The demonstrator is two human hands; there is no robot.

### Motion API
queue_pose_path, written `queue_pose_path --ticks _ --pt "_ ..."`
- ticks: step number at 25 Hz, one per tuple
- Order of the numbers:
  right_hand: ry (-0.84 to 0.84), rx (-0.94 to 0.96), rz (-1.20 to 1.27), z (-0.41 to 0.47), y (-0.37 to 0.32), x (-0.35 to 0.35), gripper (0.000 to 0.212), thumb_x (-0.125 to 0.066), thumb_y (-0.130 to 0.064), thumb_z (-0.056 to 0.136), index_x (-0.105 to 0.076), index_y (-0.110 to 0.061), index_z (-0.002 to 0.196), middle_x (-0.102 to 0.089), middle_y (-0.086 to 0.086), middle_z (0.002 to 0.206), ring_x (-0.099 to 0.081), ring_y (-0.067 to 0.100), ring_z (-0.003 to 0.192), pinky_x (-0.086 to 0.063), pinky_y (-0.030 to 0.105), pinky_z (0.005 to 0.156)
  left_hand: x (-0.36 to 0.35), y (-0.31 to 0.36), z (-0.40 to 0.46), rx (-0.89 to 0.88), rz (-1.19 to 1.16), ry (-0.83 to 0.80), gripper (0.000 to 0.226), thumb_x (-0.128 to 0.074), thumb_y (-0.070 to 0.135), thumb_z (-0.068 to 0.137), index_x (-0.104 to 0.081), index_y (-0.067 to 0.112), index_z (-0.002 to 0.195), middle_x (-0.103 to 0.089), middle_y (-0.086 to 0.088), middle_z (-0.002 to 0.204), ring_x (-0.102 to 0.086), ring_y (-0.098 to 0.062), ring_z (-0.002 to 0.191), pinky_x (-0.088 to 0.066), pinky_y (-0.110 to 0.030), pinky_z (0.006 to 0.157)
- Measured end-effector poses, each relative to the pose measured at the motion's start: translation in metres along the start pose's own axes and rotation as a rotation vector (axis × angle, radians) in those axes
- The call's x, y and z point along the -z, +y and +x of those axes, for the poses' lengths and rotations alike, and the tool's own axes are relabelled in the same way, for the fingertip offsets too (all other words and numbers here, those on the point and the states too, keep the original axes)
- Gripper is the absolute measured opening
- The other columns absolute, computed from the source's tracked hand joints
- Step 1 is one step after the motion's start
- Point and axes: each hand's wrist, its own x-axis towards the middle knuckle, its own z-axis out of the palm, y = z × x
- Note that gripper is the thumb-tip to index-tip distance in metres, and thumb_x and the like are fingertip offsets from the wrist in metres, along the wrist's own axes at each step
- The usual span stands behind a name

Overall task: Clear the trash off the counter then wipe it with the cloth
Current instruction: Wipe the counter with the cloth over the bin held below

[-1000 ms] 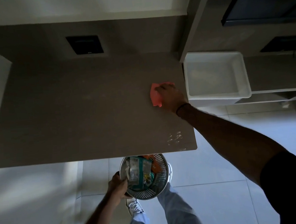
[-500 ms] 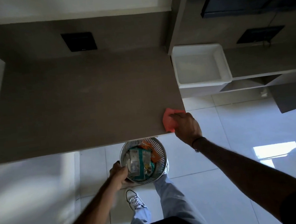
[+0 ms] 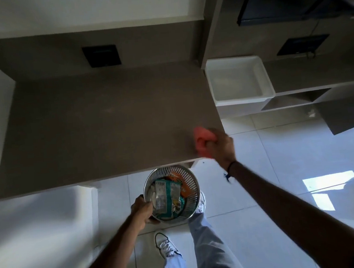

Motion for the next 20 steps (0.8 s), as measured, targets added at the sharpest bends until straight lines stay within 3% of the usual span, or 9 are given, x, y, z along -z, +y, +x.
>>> queue_pose_path --ticks 3,5,7,10,14,16,18,20 --pt "0.039 -0.115 -0.273 0.055 0.006 0.015 0.044 -0.061 -0.033 0.074 -0.066 -0.027 0.117 -0.073 0.006 0.105 -0.063 0.033 0.102 -0.046 0.029 0.07 0.005 -0.004 0.002 0.003 0.01 0.005 0.028 -0.063 0.019 0.101 -0.056 0.004 0.125 -0.069 -0.026 0.116 -0.079 -0.04 0.085 -0.068 -0.044 0.052" --pt "-0.113 -0.105 -0.427 0.072 0.001 -0.002 0.053 -0.068 -0.045 0.076 -0.062 -0.026 0.126 -0.067 0.008 0.12 -0.054 0.038 0.115 -0.051 0.038 0.084 0.008 -0.006 0.005 0.014 -0.001 0.01 0.028 -0.063 0.021 0.102 -0.057 0.005 0.124 -0.07 -0.026 0.116 -0.079 -0.04 0.085 -0.067 -0.043 0.049" --pt "-0.256 0.024 -0.537 0.072 -0.009 -0.032 0.06 -0.069 -0.045 0.081 -0.056 -0.026 0.136 -0.059 0.007 0.135 -0.051 0.038 0.121 -0.05 0.041 0.094 0.014 -0.007 0.007 0.02 -0.013 0.02 0.026 -0.062 0.021 0.101 -0.059 0.006 0.122 -0.07 -0.026 0.116 -0.079 -0.04 0.084 -0.067 -0.044 0.051" --pt "-0.356 0.267 -0.617 0.046 -0.025 -0.069 0.056 -0.064 -0.038 0.082 -0.055 -0.026 0.137 -0.056 0.004 0.139 -0.052 0.039 0.117 -0.051 0.041 0.09 0.022 -0.006 0.007 0.034 -0.027 0.049 0.023 -0.063 0.02 0.1 -0.059 0.006 0.119 -0.07 -0.025 0.114 -0.079 -0.04 0.083 -0.068 -0.048 0.054" --pt "-0.429 0.484 -0.401 -0.02 -0.037 -0.087 0.05 -0.06 -0.026 0.068 -0.069 -0.028 0.118 -0.07 0.001 0.122 -0.065 0.033 0.099 -0.058 0.038 0.082 0.034 -0.011 0.008 0.038 -0.045 0.055 0.023 -0.062 0.013 0.099 -0.059 0.004 0.12 -0.068 -0.026 0.118 -0.078 -0.043 0.089 -0.067 -0.055 0.058" --pt "-0.604 0.346 -0.286 -0.039 -0.044 -0.092 0.041 -0.063 -0.02 0.071 -0.072 -0.028 0.111 -0.075 0.001 0.108 -0.07 0.023 0.093 -0.059 0.036 0.084 0.041 -0.015 0.006 0.041 -0.072 0.052 0.027 -0.066 0.017 0.098 -0.058 0.002 0.12 -0.07 -0.028 0.116 -0.079 -0.042 0.084 -0.068 -0.056 0.063" --pt "-0.784 -0.025 -0.063 -0.042 -0.056 -0.093 0.027 -0.065 -0.015 0.076 -0.075 -0.02 0.1 -0.077 0.003 0.097 -0.069 0.017 0.086 -0.058 0.034 0.082 0.05 -0.017 0.004 0.042 -0.101 0.022 0.035 -0.068 0.025 0.099 -0.059 -0.001 0.121 -0.073 -0.028 0.112 -0.081 -0.039 0.079 -0.069 -0.053 0.065" --pt "-0.677 -0.29 0.2 -0.029 -0.067 -0.09 0.017 -0.065 -0.005 0.078 -0.075 -0.013 0.089 -0.075 0.002 0.083 -0.066 0.018 0.079 -0.057 0.029 0.069 0.059 -0.019 0.004 0.039 -0.115 -0.004 0.038 -0.067 0.027 0.1 -0.059 -0.002 0.122 -0.072 -0.029 0.115 -0.081 -0.039 0.079 -0.069 -0.049 0.062"
